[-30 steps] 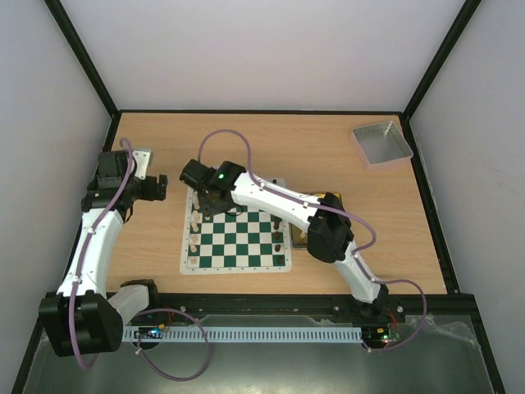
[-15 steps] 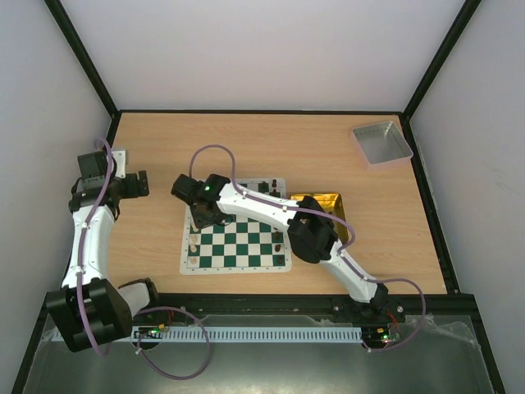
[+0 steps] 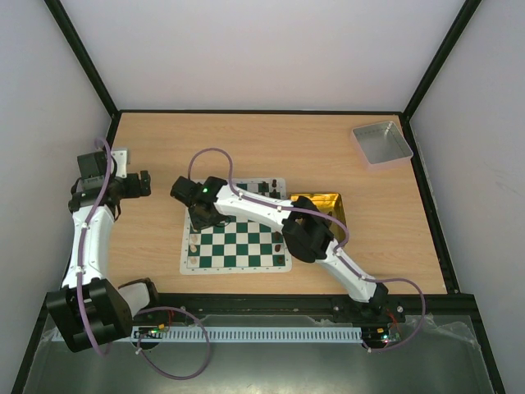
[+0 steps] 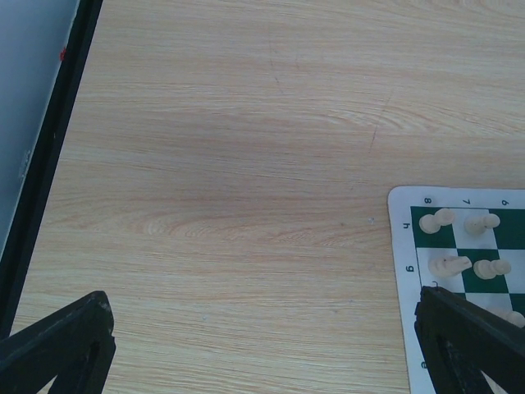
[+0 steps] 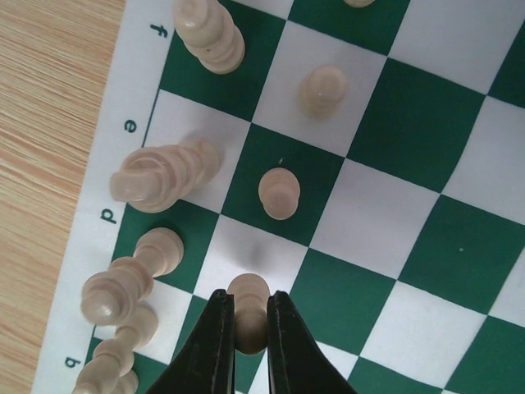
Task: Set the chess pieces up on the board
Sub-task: Place the chess piece on the chessboard.
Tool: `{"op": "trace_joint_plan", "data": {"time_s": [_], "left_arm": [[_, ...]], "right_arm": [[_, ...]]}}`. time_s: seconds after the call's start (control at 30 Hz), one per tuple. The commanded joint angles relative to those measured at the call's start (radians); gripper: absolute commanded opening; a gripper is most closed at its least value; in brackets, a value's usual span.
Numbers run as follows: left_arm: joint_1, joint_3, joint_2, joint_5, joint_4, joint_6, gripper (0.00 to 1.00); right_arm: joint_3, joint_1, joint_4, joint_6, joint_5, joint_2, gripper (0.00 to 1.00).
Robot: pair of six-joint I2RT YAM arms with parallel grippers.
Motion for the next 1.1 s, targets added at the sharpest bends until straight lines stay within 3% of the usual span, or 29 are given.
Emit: {"op": "trace_joint_plan", "data": {"time_s": [0.0,0.77,1.07], "left_arm": [[0.009,-0.017,-0.014,0.023,0.002,-0.005,0.99],[0.011,-0.02,-0.017,0.038,0.001,0.0,0.99],[0.012,-0.024,-0.012,0.039,0.005,0.0,0.99]], "right_arm": [[0.031,0.005,0.002,0.003,0.001,0.027,0.06],[0.025,0.005,0.01,-0.01,0.003,0.051,0.09],[0.024,0.005,0.021,-0.009,-0.005,0.047,0.26]]}}
